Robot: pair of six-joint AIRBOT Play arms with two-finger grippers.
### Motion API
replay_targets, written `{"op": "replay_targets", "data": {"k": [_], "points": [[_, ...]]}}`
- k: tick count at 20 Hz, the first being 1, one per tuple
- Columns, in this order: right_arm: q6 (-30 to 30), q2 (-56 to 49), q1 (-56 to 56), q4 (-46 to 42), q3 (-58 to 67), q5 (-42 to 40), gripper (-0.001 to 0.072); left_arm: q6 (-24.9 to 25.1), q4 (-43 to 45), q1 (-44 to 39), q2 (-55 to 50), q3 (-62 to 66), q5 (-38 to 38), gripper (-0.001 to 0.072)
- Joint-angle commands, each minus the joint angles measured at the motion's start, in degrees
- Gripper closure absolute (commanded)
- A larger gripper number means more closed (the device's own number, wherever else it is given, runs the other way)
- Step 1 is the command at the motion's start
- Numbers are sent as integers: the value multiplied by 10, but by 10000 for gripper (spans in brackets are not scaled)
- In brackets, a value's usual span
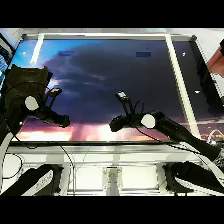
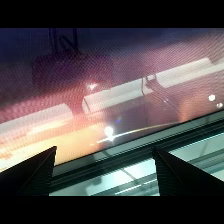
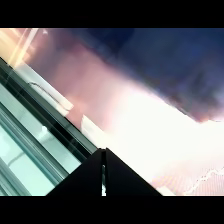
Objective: Fold the clothes and pants, and hang the long-sleeved shirts on hangers.
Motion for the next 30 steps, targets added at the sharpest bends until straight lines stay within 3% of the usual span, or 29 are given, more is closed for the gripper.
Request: {"op": "replay_targets", "data": {"k": [1, 19, 22, 26, 30], "points": [[-1, 0, 1, 0, 1, 0, 692, 0, 0, 0, 0, 0, 0, 3], [0, 0, 1, 0, 0, 12, 692, 0, -26, 0, 0, 0, 12, 6], [0, 0, 1, 0, 1, 12, 692, -12, 100, 0, 0, 0, 98, 6], [0, 0, 1, 0, 0, 12, 692, -95, 338, 0, 0, 0, 207, 18], [0, 0, 1, -1, 1, 12, 692, -107, 416, 13, -1, 0, 243, 22]]}}
